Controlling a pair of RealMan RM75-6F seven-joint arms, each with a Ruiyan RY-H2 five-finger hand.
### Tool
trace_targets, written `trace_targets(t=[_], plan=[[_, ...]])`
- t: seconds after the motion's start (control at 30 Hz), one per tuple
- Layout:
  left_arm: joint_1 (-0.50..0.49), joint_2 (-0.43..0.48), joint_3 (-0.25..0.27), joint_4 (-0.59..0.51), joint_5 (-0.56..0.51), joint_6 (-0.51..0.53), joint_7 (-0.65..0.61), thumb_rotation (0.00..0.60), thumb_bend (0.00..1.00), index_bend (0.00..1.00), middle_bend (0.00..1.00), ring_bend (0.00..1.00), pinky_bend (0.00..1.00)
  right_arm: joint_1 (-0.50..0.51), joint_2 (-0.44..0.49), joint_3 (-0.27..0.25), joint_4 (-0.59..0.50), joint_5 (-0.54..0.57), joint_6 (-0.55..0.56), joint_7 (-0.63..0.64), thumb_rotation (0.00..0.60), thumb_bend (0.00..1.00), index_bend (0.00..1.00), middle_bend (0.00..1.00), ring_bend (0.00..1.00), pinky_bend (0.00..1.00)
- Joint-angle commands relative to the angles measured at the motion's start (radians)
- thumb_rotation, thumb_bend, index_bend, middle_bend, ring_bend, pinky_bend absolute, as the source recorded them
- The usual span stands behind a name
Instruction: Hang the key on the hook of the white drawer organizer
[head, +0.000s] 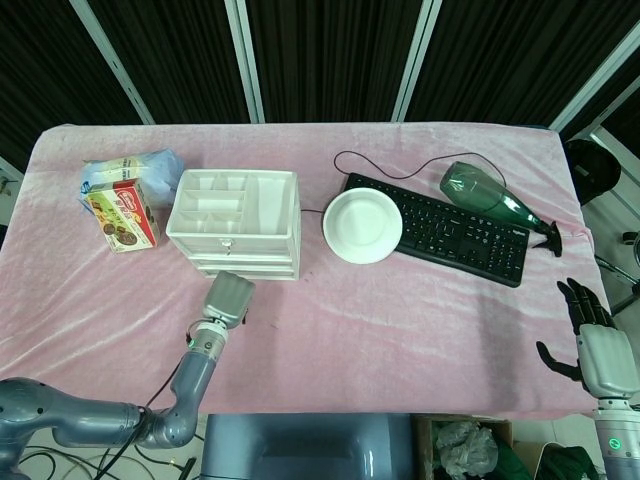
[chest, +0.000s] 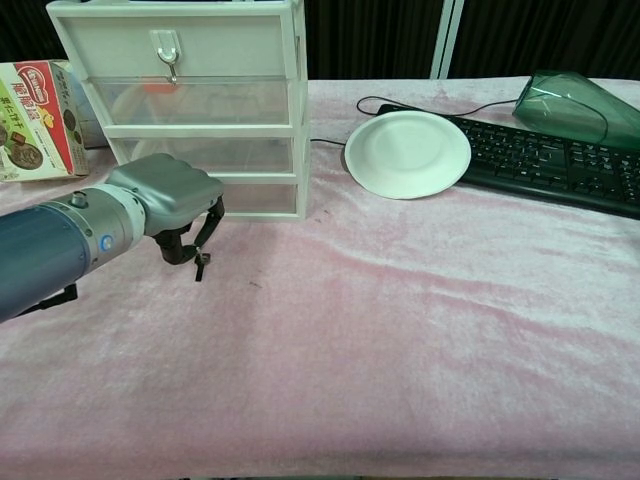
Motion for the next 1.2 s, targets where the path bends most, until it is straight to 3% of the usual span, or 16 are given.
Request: trace_targets(t=[0.03,0.57,0.8,1.0,1.2], plan=[[0.000,-0.001,-0.001,0.001,0.005,0.001,-0.004,0.600,0.41,0.60,1.00,1.00,1.00,0.000,0.000,0.000,0.000,0.000,0.000,0.000,0.600,0.27,0.00,0.00,0.00,0.15],[-0.004,0.065,0.001,-0.097,0.109,0.037,-0.013,0.600,0.42,0.60,1.00,1.00,1.00,0.000,-0.001,0.000,0.001,0.001,0.001,-0.002,0.600,0.27,0.00,0.00,0.00,0.15],[-0.018,0.161,0.032,-0.219,0.262,0.072,0.018,0.600,0.42,0.60,1.00,1.00,1.00,0.000,-0.001,-0.001,0.001,0.000,0.000,-0.003,0.600,0.27,0.00,0.00,0.00,0.15],[-0.046,0.289,0.077,-0.292,0.458,0.052,0.030,0.600,0.42,0.60,1.00,1.00,1.00,-0.001,-0.001,-0.001,0.002,-0.003,0.005,-0.005,0.600,0.27,0.00,0.00,0.00,0.15],[-0.077,0.449,0.112,-0.299,0.690,-0.027,-0.111,0.600,0.42,0.61,1.00,1.00,1.00,-0.002,-0.002,-0.001,0.002,-0.005,0.007,-0.007,0.600,0.27,0.00,0.00,0.00,0.15]])
